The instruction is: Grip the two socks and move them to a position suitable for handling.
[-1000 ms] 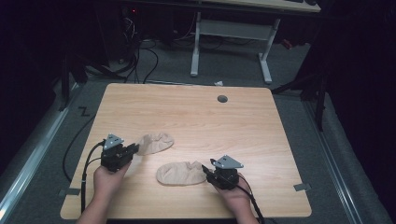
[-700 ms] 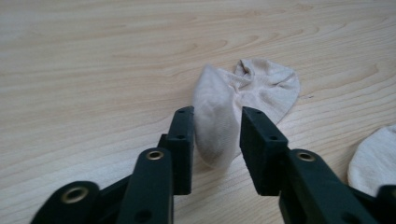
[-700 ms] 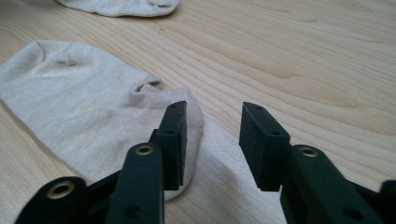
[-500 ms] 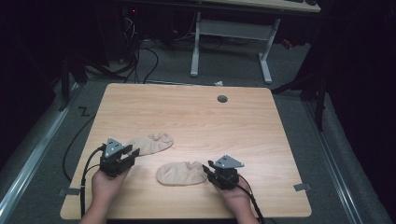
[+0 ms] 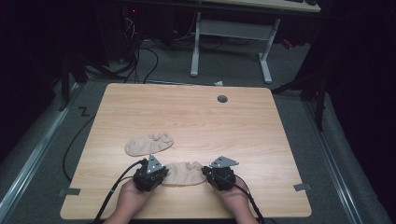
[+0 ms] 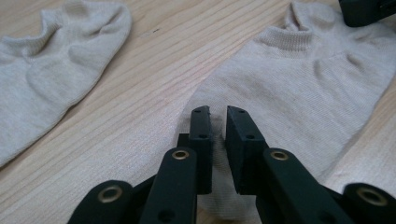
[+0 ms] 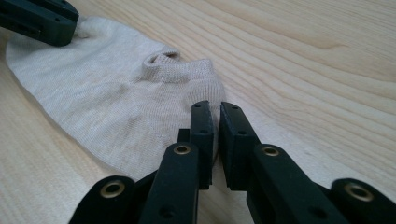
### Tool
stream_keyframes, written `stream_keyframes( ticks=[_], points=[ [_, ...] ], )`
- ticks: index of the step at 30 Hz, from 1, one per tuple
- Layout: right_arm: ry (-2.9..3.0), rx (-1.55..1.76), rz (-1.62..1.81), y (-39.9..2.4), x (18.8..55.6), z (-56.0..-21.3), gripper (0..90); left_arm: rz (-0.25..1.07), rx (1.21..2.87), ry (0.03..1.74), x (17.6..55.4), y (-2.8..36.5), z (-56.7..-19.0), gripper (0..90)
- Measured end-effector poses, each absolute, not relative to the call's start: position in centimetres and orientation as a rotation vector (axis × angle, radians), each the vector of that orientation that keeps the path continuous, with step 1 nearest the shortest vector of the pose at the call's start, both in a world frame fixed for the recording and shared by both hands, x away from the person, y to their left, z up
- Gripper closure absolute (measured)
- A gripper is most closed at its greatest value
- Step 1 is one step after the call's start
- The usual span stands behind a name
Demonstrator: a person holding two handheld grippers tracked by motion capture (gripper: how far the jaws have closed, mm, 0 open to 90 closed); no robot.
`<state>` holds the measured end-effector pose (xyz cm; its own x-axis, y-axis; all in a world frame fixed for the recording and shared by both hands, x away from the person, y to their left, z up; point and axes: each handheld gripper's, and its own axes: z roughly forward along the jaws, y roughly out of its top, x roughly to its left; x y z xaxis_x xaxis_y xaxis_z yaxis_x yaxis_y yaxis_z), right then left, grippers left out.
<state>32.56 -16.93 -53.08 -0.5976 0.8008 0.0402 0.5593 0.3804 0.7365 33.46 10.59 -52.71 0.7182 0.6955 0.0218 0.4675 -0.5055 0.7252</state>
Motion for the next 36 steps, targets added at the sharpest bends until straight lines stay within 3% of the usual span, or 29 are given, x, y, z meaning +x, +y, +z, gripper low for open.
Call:
stream_keyframes(
  ticks=[6,10,20,26,31,36],
  points=[
    [2.377,1.146,1.086,-16.2,31.9,-53.1,84.0,0.374,2.169,0.908,32.6,12.4,-52.8,80.3],
    [2.332,1.132,1.118,-16.3,31.8,-52.6,81.5,0.408,2.157,0.909,33.2,12.9,-52.4,72.3],
    [2.308,1.131,1.101,-16.5,31.9,-52.7,78.3,0.444,2.063,1.029,39.5,12.5,-50.2,60.8],
    [2.309,1.133,1.098,-16.7,32.1,-52.7,78.1,0.452,2.122,1.12,42.5,10.9,-51.6,66.4],
    [2.3,1.139,1.11,-16.9,32.0,-52.5,78.1,0.447,2.148,1.161,43.3,10.2,-52.2,86.2],
    [2.299,1.139,1.112,-16.9,32.0,-52.5,78.1,0.435,2.197,1.11,43.1,8.7,-52.0,87.4]
  ],
)
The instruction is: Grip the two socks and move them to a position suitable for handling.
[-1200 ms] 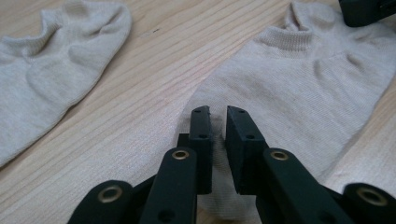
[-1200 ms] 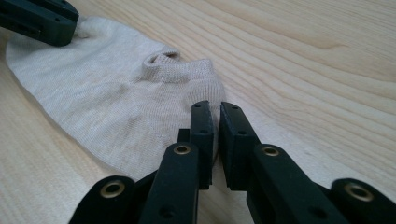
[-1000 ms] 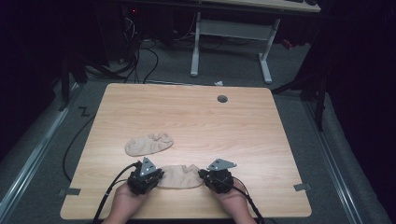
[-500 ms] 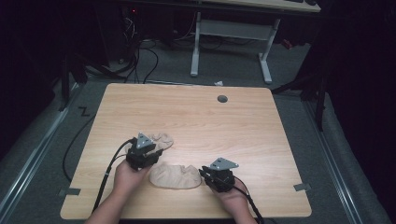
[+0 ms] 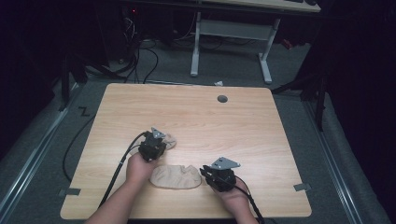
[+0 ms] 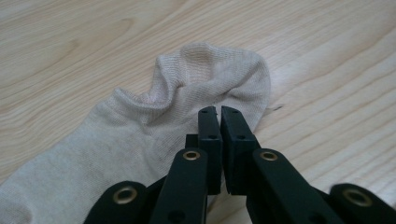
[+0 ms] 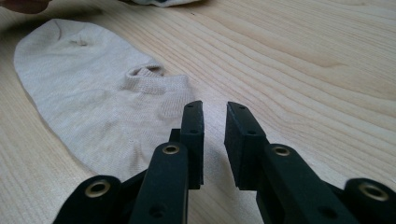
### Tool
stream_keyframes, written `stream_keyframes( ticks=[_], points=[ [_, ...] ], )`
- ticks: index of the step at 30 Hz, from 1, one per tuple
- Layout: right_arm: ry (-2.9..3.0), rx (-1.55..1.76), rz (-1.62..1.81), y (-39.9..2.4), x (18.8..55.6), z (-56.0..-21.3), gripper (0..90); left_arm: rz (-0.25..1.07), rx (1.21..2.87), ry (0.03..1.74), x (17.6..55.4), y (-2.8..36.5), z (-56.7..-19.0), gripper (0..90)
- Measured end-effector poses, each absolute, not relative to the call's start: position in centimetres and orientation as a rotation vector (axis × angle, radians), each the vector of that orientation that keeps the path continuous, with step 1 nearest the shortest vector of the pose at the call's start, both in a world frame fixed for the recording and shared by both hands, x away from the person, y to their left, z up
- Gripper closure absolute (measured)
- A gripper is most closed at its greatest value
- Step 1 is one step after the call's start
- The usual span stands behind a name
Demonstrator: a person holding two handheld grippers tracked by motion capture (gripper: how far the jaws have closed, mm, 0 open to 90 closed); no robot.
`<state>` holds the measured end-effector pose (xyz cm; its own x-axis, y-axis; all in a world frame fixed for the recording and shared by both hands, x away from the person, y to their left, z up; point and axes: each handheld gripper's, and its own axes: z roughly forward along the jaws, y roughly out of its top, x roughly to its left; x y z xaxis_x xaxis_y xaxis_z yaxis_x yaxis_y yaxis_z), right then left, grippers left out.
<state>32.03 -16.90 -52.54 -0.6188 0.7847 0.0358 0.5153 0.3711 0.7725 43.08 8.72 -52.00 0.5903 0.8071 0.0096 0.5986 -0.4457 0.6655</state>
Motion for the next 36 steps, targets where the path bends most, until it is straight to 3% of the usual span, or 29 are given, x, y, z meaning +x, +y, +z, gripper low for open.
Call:
stream_keyframes(
  ticks=[15,20,24,29,36],
  points=[
    [2.275,1.156,1.099,-17.4,32.3,-52.5,76.4,0.333,2.319,0.906,41.6,1.5,-51.5,86.8],
    [2.261,1.171,1.098,-17.6,32.4,-52.5,74.5,0.324,2.308,0.863,41.0,0.6,-51.2,82.1],
    [2.268,1.18,1.092,-17.8,32.5,-52.6,72.2,0.369,2.211,0.846,40.3,2.1,-49.5,75.5],
    [2.277,1.181,1.091,-17.7,32.5,-52.8,71.4,0.474,2.123,0.92,39.9,6.9,-48.7,66.2],
    [2.245,1.197,1.102,-17.8,32.6,-52.7,69.5,0.412,2.0,1.102,39.7,14.3,-50.4,55.3]
  ],
)
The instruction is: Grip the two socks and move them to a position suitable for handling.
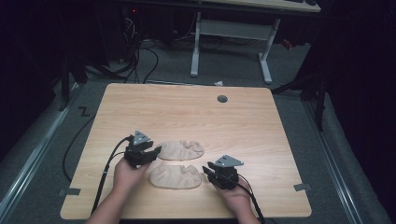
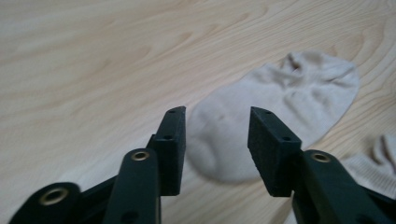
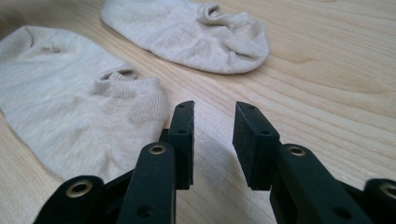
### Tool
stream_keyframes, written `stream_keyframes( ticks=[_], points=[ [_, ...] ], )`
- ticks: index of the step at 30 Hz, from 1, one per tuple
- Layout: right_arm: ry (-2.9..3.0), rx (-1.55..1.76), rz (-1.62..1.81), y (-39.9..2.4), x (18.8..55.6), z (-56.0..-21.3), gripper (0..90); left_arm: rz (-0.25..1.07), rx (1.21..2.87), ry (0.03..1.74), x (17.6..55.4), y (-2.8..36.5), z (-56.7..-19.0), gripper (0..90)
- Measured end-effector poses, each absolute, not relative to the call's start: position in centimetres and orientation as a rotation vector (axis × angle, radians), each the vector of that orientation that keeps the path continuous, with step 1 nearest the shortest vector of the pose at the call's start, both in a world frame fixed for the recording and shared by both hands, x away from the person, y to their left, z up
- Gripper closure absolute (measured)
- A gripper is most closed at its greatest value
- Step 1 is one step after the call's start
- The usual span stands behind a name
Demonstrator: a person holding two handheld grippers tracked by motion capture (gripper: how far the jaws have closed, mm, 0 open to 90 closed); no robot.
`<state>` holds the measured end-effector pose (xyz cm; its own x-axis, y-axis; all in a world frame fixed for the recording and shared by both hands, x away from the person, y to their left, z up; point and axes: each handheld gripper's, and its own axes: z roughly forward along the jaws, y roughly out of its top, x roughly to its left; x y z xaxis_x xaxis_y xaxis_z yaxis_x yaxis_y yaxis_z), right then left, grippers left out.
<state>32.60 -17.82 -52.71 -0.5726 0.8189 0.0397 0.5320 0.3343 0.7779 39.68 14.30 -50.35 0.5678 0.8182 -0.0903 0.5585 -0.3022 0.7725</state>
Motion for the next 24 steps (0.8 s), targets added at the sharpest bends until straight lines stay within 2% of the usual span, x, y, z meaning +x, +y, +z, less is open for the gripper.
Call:
stream_keyframes(
  ticks=[7,11,14,24],
  points=[
    [2.181,1.218,1.139,-17.8,32.8,-52.2,65.1,0.374,1.987,1.105,39.4,15.1,-51.9,52.1],
    [2.154,1.238,1.135,-17.8,33.3,-51.9,63.9,0.321,1.955,1.112,40.3,15.1,-52.2,53.0],
    [2.126,1.268,1.161,-17.8,33.9,-51.5,63.6,0.318,1.995,1.118,41.0,14.6,-52.6,53.4],
    [2.14,1.267,1.069,-15.6,37.8,-50.7,59.8,0.294,1.968,1.106,41.6,13.9,-52.8,53.5]
  ],
)
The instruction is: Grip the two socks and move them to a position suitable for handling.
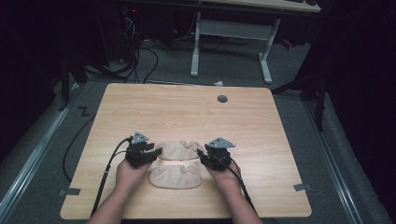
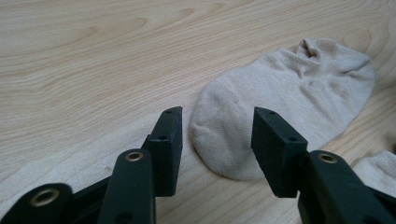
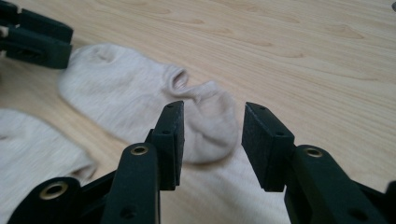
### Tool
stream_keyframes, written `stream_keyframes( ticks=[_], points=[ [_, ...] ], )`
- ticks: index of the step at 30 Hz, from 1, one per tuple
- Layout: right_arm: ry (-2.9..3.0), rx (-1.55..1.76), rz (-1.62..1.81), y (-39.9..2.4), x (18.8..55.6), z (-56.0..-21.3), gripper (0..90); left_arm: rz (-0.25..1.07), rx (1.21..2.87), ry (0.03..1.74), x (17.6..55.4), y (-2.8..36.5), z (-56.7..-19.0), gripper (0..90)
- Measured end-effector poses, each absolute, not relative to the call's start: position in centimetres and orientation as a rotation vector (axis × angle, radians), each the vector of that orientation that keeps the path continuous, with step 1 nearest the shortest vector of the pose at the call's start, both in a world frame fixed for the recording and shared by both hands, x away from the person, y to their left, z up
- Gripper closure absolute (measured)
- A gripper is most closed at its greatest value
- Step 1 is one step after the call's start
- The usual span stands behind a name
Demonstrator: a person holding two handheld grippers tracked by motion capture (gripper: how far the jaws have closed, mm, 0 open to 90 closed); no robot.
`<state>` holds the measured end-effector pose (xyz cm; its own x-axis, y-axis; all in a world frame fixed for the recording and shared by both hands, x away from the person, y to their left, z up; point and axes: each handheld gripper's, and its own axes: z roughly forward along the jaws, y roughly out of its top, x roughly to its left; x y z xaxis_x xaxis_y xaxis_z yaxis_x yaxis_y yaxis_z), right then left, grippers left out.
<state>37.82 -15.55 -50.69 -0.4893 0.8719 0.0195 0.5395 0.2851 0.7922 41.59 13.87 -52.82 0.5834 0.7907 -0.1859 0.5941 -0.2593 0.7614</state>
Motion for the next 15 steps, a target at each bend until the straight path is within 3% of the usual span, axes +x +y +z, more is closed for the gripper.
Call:
stream_keyframes(
  ticks=[6,15],
  points=[
    [2.17,1.334,1.013,-15.4,39.9,-52.1,62.5,0.329,2.044,1.093,41.8,12.9,-53.1,52.1],
    [2.204,1.341,0.983,-15.0,40.1,-53.0,64.3,0.436,2.058,1.069,40.9,12.5,-53.4,58.5]
  ],
)
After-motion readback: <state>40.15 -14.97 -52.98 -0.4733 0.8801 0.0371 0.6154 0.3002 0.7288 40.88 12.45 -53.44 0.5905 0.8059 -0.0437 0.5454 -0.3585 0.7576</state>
